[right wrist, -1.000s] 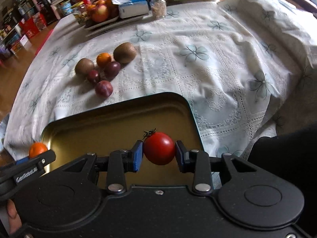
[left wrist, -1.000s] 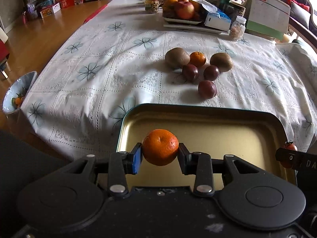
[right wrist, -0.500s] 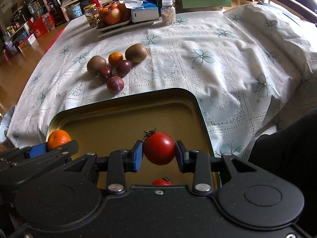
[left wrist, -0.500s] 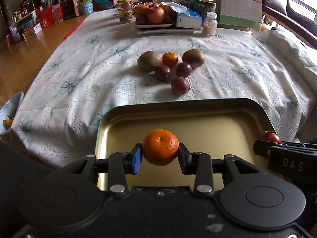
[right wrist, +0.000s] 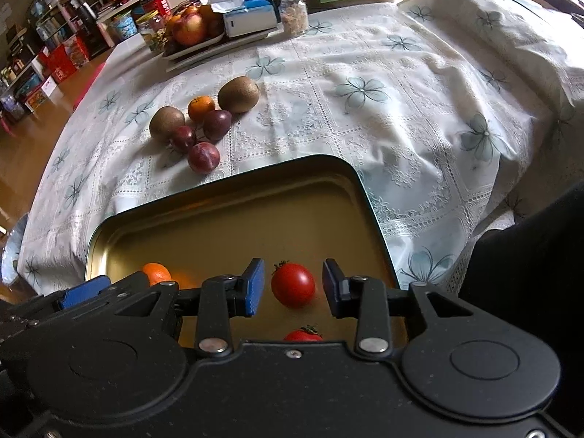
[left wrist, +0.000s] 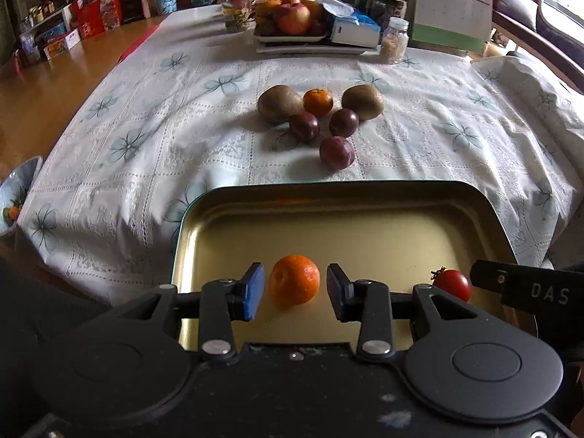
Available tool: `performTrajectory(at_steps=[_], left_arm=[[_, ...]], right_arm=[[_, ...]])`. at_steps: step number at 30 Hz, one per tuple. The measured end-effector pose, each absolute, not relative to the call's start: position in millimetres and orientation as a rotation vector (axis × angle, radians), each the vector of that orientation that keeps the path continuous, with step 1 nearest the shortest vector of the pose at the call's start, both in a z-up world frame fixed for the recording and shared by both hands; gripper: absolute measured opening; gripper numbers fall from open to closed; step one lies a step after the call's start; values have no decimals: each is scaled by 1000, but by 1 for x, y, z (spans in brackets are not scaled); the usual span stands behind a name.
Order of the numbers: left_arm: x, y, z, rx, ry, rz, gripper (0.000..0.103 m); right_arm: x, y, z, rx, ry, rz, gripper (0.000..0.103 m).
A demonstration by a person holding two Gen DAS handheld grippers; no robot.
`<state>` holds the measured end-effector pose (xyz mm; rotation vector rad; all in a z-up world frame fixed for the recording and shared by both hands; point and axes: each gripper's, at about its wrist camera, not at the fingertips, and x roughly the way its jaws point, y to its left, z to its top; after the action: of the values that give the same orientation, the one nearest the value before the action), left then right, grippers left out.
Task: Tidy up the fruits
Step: 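Lower the orange into the gold tray and open left gripper while right releases the tomato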
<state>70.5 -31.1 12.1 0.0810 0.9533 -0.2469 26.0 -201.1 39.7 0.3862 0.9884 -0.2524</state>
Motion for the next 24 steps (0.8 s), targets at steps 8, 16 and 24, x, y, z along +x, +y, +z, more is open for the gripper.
performTrajectory(at_steps=[8,16,24], left_arm=[[79,-19,8,3,1007,-201,39],[84,-13,4,-30,1045,-157,39],[85,-12,3,-32,1050,-144,39]], right_arm=[[28,-197,38,358,1000,-258,45],[28,-192,40,318,987,-256,45],[29,-191,40,304,995,-253,45]])
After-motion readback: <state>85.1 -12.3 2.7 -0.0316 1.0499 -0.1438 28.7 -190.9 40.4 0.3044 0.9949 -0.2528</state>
